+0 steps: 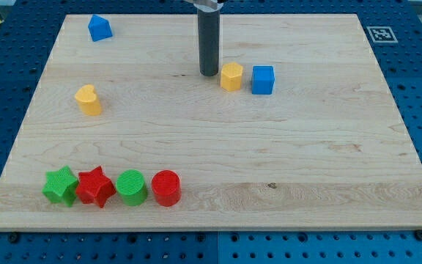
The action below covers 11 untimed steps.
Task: Keep the blue triangle to the left of the yellow hexagon
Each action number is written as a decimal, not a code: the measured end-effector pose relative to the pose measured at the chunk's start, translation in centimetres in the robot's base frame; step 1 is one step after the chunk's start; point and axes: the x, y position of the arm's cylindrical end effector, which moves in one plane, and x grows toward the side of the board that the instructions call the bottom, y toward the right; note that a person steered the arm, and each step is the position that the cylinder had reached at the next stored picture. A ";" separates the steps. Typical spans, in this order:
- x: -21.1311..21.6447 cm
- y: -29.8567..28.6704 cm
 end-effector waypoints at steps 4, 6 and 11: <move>0.8 1.3; 0.8 1.2; -0.2 -10.0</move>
